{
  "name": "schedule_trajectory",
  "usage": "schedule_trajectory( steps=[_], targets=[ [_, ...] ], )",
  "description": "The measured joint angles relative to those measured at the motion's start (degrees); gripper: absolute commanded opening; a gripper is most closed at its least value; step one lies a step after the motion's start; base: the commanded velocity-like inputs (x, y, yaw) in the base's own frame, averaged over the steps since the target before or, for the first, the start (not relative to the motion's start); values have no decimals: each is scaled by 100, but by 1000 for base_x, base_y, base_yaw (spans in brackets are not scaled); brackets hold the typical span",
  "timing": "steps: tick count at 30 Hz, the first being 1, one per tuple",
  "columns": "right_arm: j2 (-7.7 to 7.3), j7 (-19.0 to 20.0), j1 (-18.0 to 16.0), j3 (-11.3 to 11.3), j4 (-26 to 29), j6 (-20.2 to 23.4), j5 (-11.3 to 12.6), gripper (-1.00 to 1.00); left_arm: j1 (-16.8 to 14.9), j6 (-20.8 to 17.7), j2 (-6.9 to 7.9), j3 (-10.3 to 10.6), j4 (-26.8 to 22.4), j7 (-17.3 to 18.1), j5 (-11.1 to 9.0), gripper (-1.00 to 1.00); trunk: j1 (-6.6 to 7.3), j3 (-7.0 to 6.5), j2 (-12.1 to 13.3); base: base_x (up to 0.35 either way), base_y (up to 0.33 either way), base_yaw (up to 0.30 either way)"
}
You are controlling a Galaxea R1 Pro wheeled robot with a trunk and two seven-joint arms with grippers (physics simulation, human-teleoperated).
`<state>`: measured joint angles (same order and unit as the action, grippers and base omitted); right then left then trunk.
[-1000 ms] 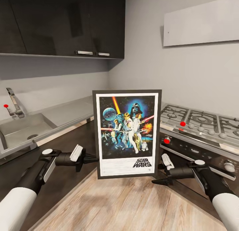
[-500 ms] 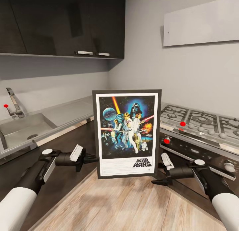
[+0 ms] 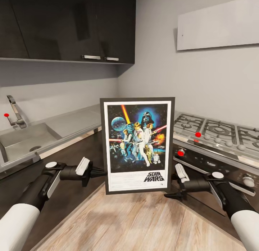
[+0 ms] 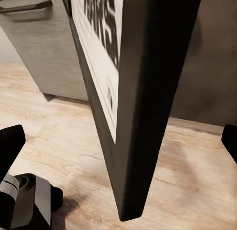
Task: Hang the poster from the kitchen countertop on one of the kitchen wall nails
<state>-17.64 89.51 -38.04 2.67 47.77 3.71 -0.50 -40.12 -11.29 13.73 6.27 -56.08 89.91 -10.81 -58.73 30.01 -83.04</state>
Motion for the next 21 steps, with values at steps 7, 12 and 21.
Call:
schedule_trajectory(
  steps=[7,12,21],
  targets=[
    [-14,2,18,0,34,-12,121,100,0,2,7,-10,2,0,0,-100,0,0,0,0,0,0],
    [-14,3,20,0,37,-54,128,100,0,2,8,-17,3,0,0,-100,0,0,0,0,0,0],
    [-15,5,21,-5,31,-174,130,100,0,2,106,-39,33,0,-8,-100,0,0,0,0,0,0]
  ],
)
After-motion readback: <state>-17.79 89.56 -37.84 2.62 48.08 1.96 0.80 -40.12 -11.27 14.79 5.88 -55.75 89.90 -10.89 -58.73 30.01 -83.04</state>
